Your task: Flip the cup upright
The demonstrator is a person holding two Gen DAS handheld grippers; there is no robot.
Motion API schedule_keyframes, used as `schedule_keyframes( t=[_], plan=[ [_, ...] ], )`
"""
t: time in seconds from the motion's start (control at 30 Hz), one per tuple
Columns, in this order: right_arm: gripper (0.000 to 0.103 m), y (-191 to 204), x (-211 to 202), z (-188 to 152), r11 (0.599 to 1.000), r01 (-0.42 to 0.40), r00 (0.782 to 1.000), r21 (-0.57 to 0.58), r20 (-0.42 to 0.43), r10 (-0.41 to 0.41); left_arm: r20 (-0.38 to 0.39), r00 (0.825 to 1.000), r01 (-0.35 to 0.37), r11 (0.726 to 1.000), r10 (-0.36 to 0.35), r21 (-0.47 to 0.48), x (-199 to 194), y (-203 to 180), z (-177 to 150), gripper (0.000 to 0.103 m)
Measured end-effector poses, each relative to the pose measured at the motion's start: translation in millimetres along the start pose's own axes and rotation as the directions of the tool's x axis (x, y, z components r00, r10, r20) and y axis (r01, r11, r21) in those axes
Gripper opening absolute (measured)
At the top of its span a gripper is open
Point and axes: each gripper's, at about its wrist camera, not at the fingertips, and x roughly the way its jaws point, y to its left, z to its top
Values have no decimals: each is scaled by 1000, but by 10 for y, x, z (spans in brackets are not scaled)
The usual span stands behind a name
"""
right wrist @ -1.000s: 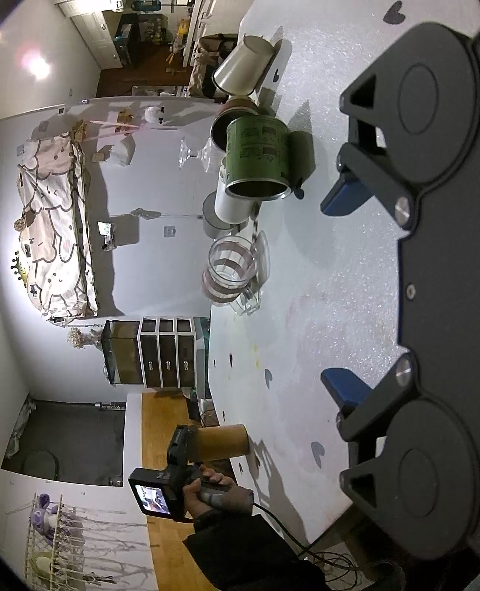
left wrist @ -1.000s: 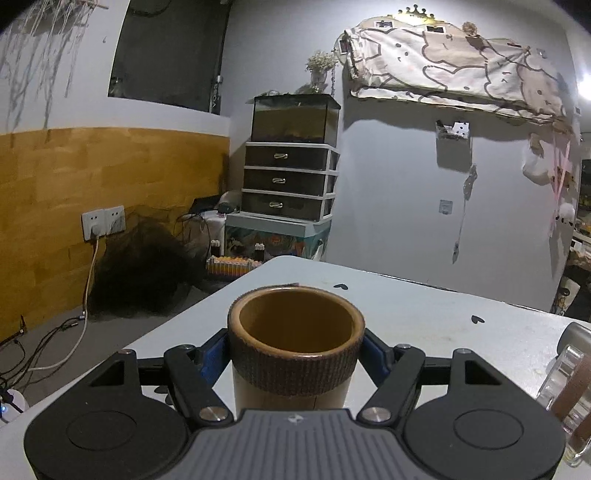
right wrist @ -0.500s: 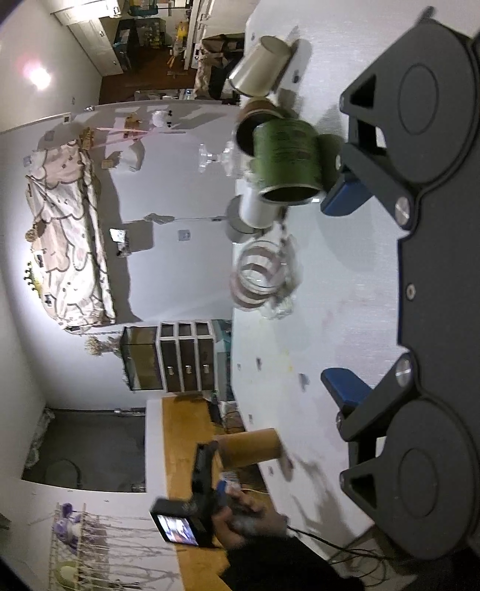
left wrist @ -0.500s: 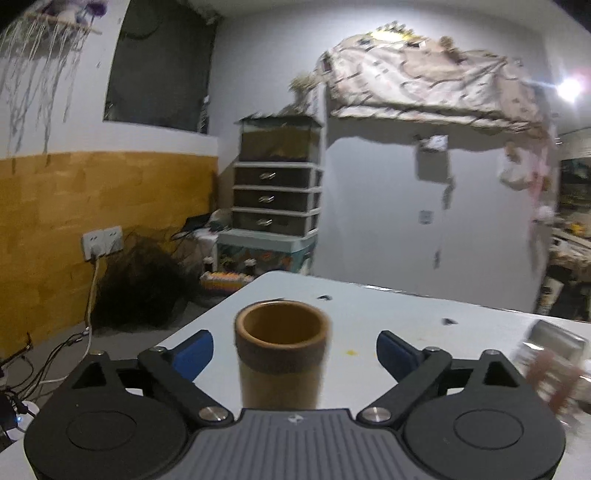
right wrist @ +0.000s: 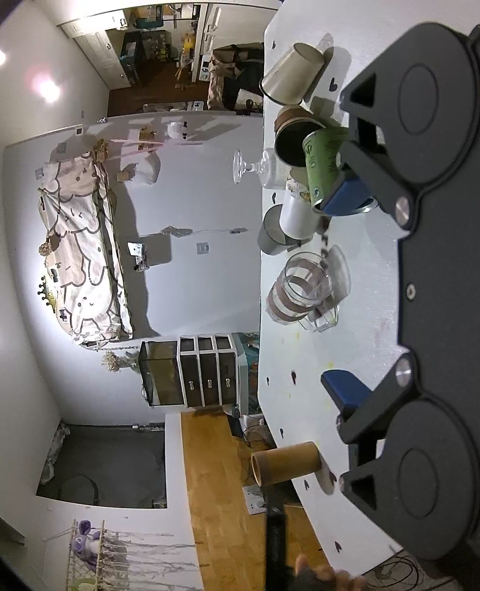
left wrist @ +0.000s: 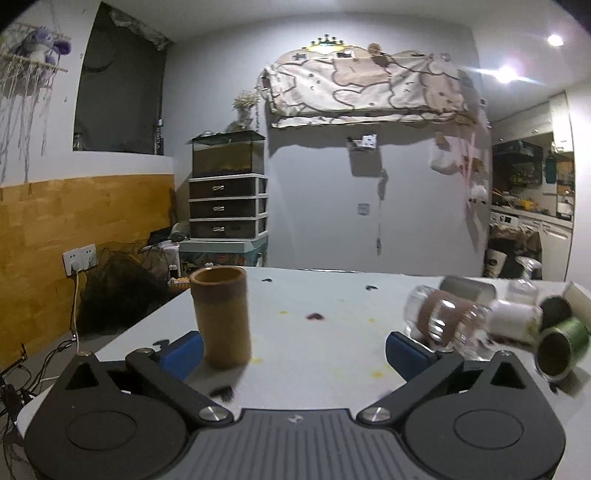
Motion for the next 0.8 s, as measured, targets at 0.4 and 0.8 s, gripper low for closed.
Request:
schedule_keyframes(
  t=[0.4, 0.8],
  plan=[
    [103, 118, 86, 44, 999, 3, 1000, -44, -27, -4, -39, 998, 45, 999, -45, 3, -347, -251, -213, 103],
    [103, 203, 199, 31, 999, -16, 998, -45, -56, 14, -55, 998, 36, 999, -36, -10, -393, -210, -226, 103]
  ],
)
